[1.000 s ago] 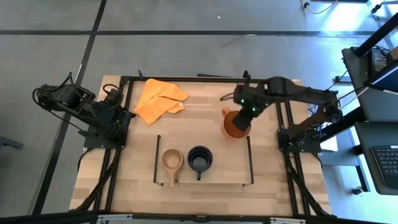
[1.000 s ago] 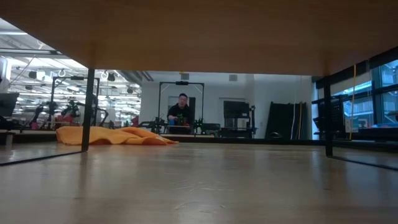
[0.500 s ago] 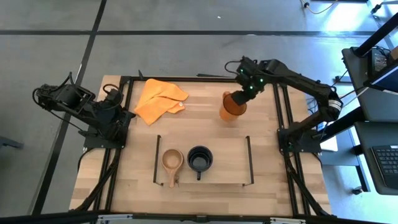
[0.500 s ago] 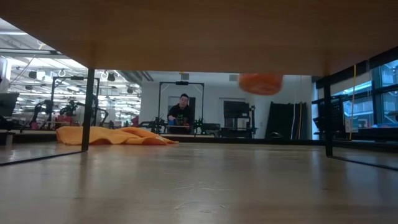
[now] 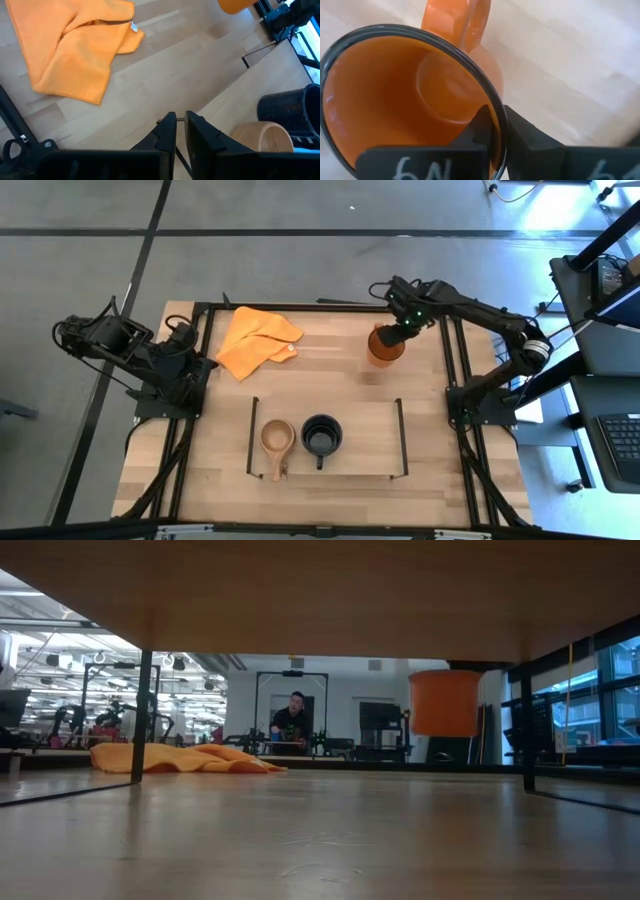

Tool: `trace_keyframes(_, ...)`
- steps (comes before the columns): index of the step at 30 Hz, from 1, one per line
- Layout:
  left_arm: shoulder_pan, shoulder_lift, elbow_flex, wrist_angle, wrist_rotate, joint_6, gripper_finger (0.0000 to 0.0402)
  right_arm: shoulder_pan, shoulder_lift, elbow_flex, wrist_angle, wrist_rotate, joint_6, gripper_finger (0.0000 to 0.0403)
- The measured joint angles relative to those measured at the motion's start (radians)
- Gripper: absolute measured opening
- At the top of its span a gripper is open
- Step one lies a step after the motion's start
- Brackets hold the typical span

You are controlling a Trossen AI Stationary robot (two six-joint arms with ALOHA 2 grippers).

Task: Stack small to large cups/mugs on shelf
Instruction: Put the orange mug on the shelf

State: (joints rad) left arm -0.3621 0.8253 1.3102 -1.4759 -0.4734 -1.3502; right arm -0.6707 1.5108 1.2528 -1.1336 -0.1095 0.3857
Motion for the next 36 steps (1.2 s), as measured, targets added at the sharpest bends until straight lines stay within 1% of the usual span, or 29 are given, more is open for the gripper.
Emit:
trace_keyframes(5, 0.000, 0.000, 0.000, -0.008, -0.008, -0.001, 0.0032, -0.040, 0.000, -0.095, 0.049, -0.096, 0.000, 0.0028)
trace_keyframes(7, 0.000, 0.000, 0.000, -0.008, -0.008, -0.005, 0.0032, -0.045, 0.000, -0.123, 0.109, -0.110, 0.014, 0.0029)
trace_keyframes(10, 0.000, 0.000, 0.000, -0.008, -0.008, -0.009, 0.0032, -0.044, 0.000, -0.146, 0.135, -0.121, 0.026, 0.0028)
trace_keyframes(13, 0.000, 0.000, 0.000, -0.008, -0.008, -0.009, 0.0032, -0.043, 0.000, -0.147, 0.160, -0.110, 0.027, 0.0028)
trace_keyframes(15, 0.000, 0.000, 0.000, -0.008, -0.008, -0.010, 0.0032, -0.048, 0.000, -0.145, 0.185, -0.073, 0.030, 0.0029)
trace_keyframes(21, 0.000, 0.000, 0.000, -0.008, -0.008, -0.010, 0.0032, -0.099, 0.012, -0.145, 0.166, -0.029, 0.029, 0.0027)
trace_keyframes(25, 0.000, 0.000, 0.000, -0.008, -0.008, -0.011, 0.0032, -0.115, 0.028, -0.146, 0.135, -0.026, 0.025, 0.0031)
trace_keyframes(30, 0.000, 0.000, 0.000, -0.008, -0.008, -0.011, 0.0032, -0.127, 0.030, -0.147, 0.153, -0.020, 0.016, 0.0030)
trace_keyframes(34, 0.000, 0.000, 0.000, -0.008, -0.009, -0.010, 0.0032, -0.150, 0.043, -0.177, 0.151, -0.033, 0.013, 0.0027)
trace_keyframes(36, 0.000, 0.000, 0.000, -0.008, -0.009, -0.010, 0.0032, -0.151, 0.043, -0.188, 0.148, -0.038, 0.019, 0.0031)
